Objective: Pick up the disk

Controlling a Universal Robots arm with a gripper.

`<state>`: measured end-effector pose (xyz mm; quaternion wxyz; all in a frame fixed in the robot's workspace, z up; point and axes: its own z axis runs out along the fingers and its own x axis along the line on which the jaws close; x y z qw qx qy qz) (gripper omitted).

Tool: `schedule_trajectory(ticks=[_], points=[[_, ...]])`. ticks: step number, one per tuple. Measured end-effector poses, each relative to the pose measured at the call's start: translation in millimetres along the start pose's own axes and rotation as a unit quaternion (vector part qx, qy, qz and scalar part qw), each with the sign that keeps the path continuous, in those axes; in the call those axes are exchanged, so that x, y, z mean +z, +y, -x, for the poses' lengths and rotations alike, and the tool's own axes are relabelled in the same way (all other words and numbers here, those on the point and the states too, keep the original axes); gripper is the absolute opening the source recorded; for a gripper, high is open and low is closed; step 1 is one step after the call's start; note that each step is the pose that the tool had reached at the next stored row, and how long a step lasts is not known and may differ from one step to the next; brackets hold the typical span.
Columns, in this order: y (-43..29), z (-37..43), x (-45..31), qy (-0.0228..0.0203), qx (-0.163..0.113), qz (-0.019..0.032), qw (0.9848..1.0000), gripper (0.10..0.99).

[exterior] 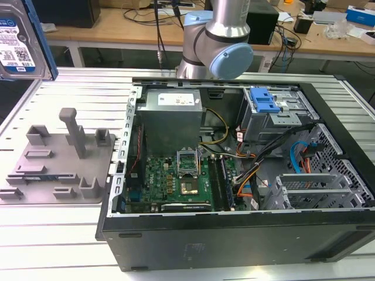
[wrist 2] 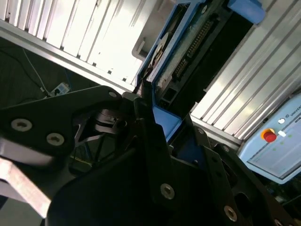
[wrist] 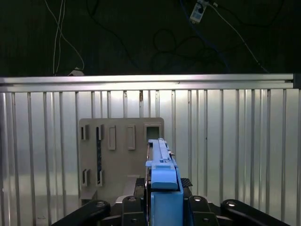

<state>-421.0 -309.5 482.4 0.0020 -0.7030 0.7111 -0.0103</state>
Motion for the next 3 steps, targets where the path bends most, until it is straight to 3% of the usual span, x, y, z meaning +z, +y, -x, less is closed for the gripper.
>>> schedule_trajectory(ticks=[3], points=[[0.0, 0.0, -0.1, 0.0000, 0.000, 0.0000, 1.0000, 0.365]])
